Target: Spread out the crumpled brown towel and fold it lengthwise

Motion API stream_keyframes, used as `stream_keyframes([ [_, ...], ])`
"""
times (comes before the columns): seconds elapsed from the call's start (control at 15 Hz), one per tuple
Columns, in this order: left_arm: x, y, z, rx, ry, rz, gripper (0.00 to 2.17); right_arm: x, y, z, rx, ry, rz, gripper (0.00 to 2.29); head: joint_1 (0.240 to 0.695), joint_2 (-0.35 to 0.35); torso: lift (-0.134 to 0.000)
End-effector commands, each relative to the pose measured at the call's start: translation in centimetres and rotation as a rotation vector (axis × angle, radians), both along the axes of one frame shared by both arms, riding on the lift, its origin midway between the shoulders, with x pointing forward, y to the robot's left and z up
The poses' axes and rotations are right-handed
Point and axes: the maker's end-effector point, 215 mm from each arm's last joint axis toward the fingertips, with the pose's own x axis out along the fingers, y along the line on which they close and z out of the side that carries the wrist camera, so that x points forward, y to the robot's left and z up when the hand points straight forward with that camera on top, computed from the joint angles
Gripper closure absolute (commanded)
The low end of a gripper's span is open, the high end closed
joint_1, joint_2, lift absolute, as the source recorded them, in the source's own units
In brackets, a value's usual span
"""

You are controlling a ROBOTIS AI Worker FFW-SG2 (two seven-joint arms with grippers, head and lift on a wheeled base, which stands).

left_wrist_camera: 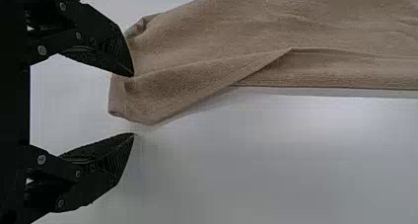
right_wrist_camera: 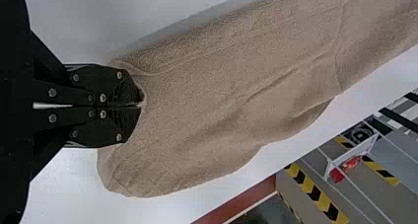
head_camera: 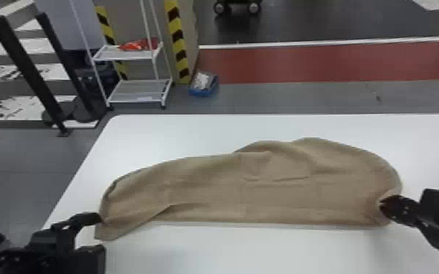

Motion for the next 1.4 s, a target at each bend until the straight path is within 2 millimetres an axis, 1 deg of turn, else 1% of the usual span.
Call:
stream_keyframes([
  [0.0, 0.1, 1.2, -0.2, 0.010, 0.003, 0.028, 0.54, 0.2, 0.0, 0.0, 0.002, -0.001, 0.001, 2.25, 0.695, 0.150, -0.123],
  [0.07, 0.1, 1.2, -0.3, 0.008, 0.003, 0.031, 0.54, 0.2, 0.0, 0.0, 0.002, -0.001, 0.001, 2.25, 0.695, 0.157, -0.123],
  [0.13, 0.1, 1.2, -0.3, 0.008, 0.003, 0.032, 0.60, 0.2, 0.0, 0.0, 0.002, -0.002, 0.001, 2.25, 0.695, 0.162, -0.123],
  [0.2, 0.2, 1.2, -0.2, 0.007, 0.000, 0.033, 0.91, 0.2, 0.0, -0.1, 0.002, 0.001, 0.000, 2.25, 0.695, 0.165, -0.123],
  [0.27, 0.3, 1.1, -0.2, 0.006, -0.004, 0.032, 1.00, 0.2, -0.1, -0.2, 0.002, 0.002, 0.000, 2.25, 0.695, 0.168, -0.123],
  [0.4, 0.4, 1.1, -0.1, 0.006, -0.004, 0.031, 1.00, 0.2, -0.1, -0.3, 0.003, 0.005, -0.002, 2.25, 0.695, 0.167, -0.123],
  [0.47, 0.5, 1.1, 0.0, 0.006, -0.006, 0.031, 1.22, 0.2, -0.1, -0.3, 0.003, 0.005, -0.002, 2.25, 0.695, 0.166, -0.123],
  [0.53, 0.7, 1.3, 0.1, 0.002, -0.016, 0.042, 1.64, 0.2, -0.1, -0.3, 0.004, 0.004, -0.002, 2.25, 0.695, 0.165, -0.123],
  [0.6, 1.0, 2.0, 0.4, 0.001, -0.038, 0.080, 1.80, 0.2, -0.1, -0.3, 0.006, 0.004, -0.002, 2.25, 0.695, 0.165, -0.123],
  [0.73, 1.6, 2.1, 1.4, -0.008, -0.075, 0.085, 1.80, 0.5, -0.2, 0.3, 0.018, -0.008, -0.008, 2.25, 0.695, 0.169, -0.123],
  [0.87, 2.4, 2.3, 3.3, -0.044, -0.114, 0.102, 1.80, 1.2, -0.5, 2.2, 0.050, -0.041, -0.026, 2.25, 0.695, 0.174, -0.123],
  [0.93, 3.0, 2.3, 4.7, -0.072, -0.138, 0.113, 1.80, 1.5, -0.9, 3.1, 0.076, -0.050, -0.045, 2.25, 0.695, 0.172, -0.123],
  [1.0, 3.5, 2.1, 6.1, -0.126, -0.158, 0.130, 1.80, 2.0, -1.0, 4.7, 0.091, -0.075, -0.053, 2.25, 0.695, 0.171, -0.123],
  [1.07, 3.9, 2.3, 7.2, -0.178, -0.169, 0.161, 1.80, 2.2, -1.0, 5.6, 0.103, -0.077, -0.061, 2.25, 0.695, 0.167, -0.123],
  [1.13, 4.8, 2.5, 8.9, -0.236, -0.194, 0.206, 1.93, 2.4, -1.0, 6.5, 0.124, -0.079, -0.067, 2.25, 0.695, 0.160, -0.123],
  [1.2, 5.3, 3.3, 9.9, -0.295, -0.218, 0.268, 2.05, 2.6, -1.3, 7.3, 0.151, -0.074, -0.082, 2.25, 0.695, 0.159, -0.123],
  [1.27, 5.8, 3.0, 11.1, -0.330, -0.233, 0.269, 2.06, 2.5, -1.2, 8.1, 0.188, -0.059, -0.077, 2.25, 0.695, 0.159, -0.123],
  [1.33, 6.0, 3.1, 12.0, -0.366, -0.237, 0.277, 2.06, 2.0, -1.5, 8.5, 0.256, 0.000, -0.091, 2.25, 0.695, 0.161, -0.123],
])
